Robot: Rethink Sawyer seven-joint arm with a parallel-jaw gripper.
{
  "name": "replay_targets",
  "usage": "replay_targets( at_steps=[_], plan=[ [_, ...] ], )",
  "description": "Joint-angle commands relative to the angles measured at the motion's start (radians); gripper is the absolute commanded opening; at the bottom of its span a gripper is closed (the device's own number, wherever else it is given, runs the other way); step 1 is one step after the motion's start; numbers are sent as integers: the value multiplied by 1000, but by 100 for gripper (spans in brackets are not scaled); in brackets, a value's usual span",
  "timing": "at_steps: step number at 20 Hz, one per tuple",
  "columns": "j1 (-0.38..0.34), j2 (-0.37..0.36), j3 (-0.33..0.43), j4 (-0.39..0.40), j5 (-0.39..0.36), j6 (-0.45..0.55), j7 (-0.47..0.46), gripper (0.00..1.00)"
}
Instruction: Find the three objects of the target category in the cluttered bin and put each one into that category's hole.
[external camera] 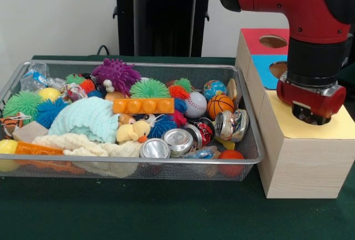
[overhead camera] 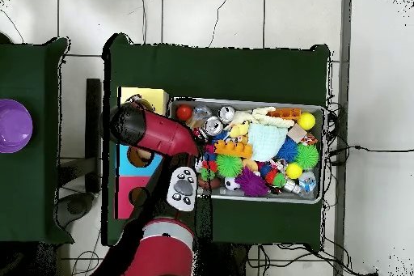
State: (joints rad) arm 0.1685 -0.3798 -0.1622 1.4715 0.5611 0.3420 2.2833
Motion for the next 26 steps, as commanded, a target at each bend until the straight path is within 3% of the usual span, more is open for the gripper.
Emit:
replay_targets(
  at_steps=[1,7,13,19,26],
  plan=[
    [43,51,40,60,-59,83,115,100],
    [100,70,-39,27,-75,71,136,100],
    [203,115,-183,-27,-86,35,174,100],
    [213,133,-212,-53,-69,37,169,100],
    [193,156,-188,-58,-66,4,155,100]
  ],
)
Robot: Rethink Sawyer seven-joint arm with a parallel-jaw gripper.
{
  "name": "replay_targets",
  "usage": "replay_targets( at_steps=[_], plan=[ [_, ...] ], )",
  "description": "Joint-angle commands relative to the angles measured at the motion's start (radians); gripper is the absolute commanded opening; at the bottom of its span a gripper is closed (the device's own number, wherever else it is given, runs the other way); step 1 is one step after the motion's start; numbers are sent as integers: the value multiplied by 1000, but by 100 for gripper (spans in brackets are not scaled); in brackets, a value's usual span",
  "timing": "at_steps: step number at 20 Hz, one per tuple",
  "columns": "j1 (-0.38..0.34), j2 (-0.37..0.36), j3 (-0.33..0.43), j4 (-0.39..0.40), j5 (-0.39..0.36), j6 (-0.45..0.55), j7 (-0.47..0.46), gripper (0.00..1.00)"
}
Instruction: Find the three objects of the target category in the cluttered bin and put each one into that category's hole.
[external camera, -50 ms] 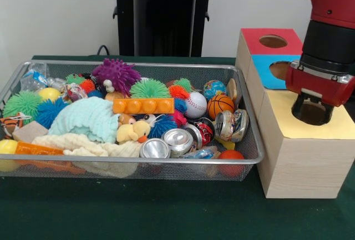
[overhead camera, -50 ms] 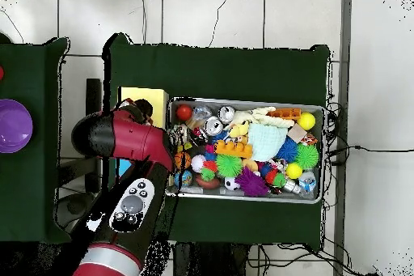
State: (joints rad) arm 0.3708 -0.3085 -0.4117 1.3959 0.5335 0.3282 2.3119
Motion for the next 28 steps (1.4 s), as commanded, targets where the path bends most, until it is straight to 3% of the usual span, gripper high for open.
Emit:
replay_targets(
  at_steps=[1,11,12,23,28],
  plan=[
    [-9,89,61,16,-39,13,127,100],
    [-8,106,60,7,-39,9,127,100],
    [-14,100,71,16,-46,-12,115,0],
    [-25,70,94,46,-21,6,135,0],
    [0,-28,72,114,-21,76,144,0]
  ],
)
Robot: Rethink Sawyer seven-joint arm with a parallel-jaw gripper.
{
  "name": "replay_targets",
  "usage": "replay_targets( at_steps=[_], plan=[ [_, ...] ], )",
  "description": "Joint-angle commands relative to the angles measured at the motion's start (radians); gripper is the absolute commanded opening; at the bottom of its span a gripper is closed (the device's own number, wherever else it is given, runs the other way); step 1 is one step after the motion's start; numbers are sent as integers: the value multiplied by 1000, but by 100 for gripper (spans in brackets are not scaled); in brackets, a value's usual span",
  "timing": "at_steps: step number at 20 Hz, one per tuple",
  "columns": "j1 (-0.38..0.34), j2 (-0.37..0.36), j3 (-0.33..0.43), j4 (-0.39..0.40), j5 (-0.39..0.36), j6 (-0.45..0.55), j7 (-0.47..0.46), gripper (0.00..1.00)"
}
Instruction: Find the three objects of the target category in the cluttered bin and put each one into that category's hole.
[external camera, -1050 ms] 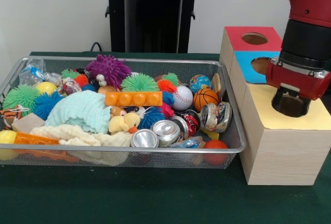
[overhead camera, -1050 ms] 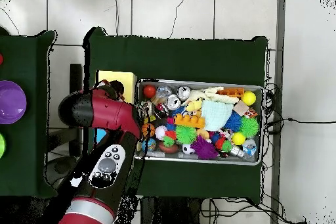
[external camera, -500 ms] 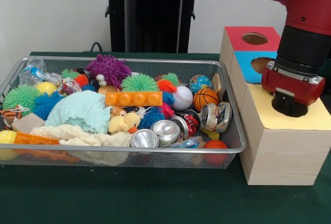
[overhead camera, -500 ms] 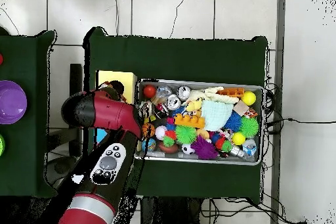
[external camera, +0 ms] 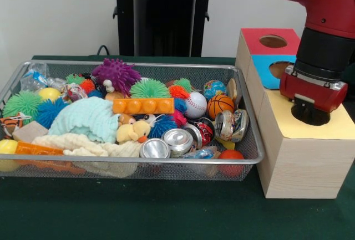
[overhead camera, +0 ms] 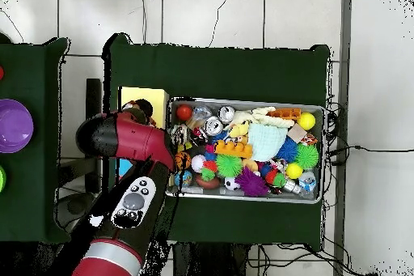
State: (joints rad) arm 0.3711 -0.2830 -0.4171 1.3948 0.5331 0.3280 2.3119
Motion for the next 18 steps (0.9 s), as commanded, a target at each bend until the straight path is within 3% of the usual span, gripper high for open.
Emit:
replay_targets(
  at_steps=[1,10,18],
  plan=[
    [3,-74,76,129,-21,90,143,0],
    [20,-255,54,247,-35,225,123,0],
    [-11,-327,63,298,-58,244,73,0]
  ],
)
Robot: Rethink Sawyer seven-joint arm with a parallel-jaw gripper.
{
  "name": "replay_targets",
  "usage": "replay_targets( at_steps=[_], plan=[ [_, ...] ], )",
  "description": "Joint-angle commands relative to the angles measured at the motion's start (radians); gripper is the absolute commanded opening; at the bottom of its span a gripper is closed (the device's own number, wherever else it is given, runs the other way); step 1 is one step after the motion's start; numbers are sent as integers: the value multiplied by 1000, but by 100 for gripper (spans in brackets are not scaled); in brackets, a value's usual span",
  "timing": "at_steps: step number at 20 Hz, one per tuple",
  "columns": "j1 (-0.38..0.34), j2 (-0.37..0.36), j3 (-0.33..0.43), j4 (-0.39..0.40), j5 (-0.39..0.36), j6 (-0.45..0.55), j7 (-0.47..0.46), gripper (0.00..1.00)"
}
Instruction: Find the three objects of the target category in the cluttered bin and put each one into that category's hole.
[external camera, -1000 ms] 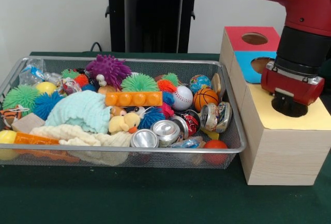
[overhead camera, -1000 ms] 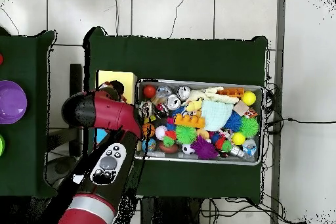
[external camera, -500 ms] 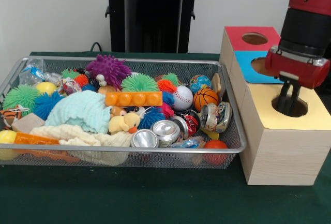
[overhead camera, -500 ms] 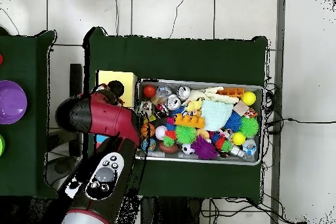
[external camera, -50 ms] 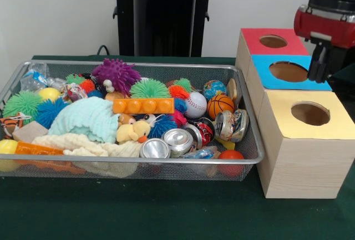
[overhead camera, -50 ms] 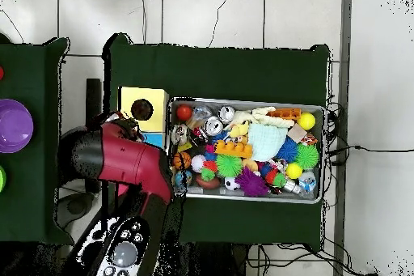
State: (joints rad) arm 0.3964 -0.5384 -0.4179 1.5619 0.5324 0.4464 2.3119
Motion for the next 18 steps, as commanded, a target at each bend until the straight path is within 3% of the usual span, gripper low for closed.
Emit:
replay_targets(
  at_steps=[1,11,18],
  plan=[
    [-41,-81,63,135,-61,130,66,0],
    [-161,-146,108,184,-146,112,-70,0],
    [-283,-191,168,240,-279,29,-170,0]
  ],
)
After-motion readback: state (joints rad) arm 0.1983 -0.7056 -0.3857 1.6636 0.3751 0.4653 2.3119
